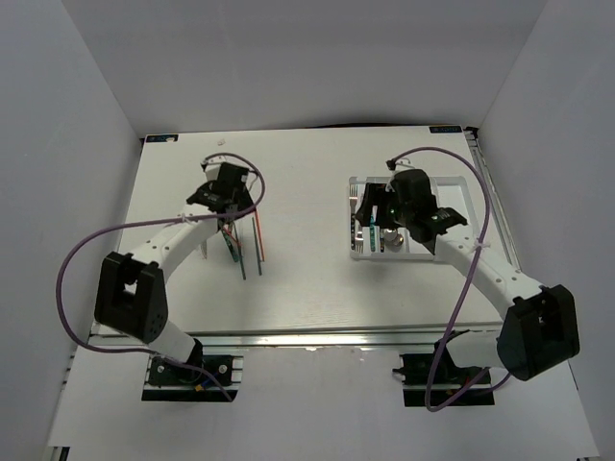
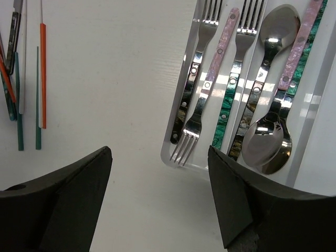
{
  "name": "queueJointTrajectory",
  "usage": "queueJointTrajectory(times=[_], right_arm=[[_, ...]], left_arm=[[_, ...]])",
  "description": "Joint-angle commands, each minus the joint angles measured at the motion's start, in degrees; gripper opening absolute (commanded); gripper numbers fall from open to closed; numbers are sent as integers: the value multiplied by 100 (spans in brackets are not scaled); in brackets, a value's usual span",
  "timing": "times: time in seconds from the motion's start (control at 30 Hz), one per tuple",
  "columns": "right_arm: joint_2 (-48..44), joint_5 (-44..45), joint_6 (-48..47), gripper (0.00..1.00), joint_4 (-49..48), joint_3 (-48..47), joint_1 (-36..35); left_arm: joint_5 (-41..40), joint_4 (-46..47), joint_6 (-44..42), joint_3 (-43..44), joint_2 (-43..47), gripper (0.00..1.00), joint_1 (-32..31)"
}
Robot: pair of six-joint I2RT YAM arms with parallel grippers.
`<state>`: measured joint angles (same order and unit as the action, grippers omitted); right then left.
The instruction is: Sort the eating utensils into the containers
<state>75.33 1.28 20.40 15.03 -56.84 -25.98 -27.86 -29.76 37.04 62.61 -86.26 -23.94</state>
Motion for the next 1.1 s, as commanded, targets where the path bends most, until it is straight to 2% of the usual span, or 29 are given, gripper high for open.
queueJointTrajectory(times=[0.0, 0.07, 0.13, 0.23, 0.27, 0.3, 0.43, 0.67, 0.8, 0.97, 1.07], right_arm=[[-351, 152, 95, 78, -237, 94, 5], [-449, 153, 104, 78, -333, 226, 5], [-519, 40, 52, 78, -377, 252, -4], [-493, 65, -97, 78, -377, 278, 5], [-484, 92, -220, 78, -447, 313, 14], [-449, 144, -256, 78, -457, 340, 22], [-396, -66, -300, 78, -588, 551, 84], [-378, -277, -458, 77, -580, 639, 137], [-414, -383, -458, 77, -641, 683, 137], [-352, -383, -546, 77, -624, 709, 146], [-361, -383, -564, 77, -597, 718, 146]], left_arm=[[982, 190, -486, 760, -293, 71, 767], [1133, -11, -784, 1320, -864, 74, 1137], [1492, -292, -1065, 1718, -1538, 71, 1443], [2178, -574, -1679, 2517, -2156, 60, 1647], [2188, -671, -1830, 2702, -2463, 56, 1647], [2153, -837, -1945, 3156, -2623, 47, 1656], [1995, -1269, -2200, 3767, -3151, 38, 1691], [2056, -1217, -2157, 3522, -3433, 41, 1683], [2302, -1102, -2157, 3381, -3546, 47, 1683], [2574, -1129, -2201, 3460, -3696, 47, 1683], [2478, -1137, -2209, 3477, -3749, 45, 1683]])
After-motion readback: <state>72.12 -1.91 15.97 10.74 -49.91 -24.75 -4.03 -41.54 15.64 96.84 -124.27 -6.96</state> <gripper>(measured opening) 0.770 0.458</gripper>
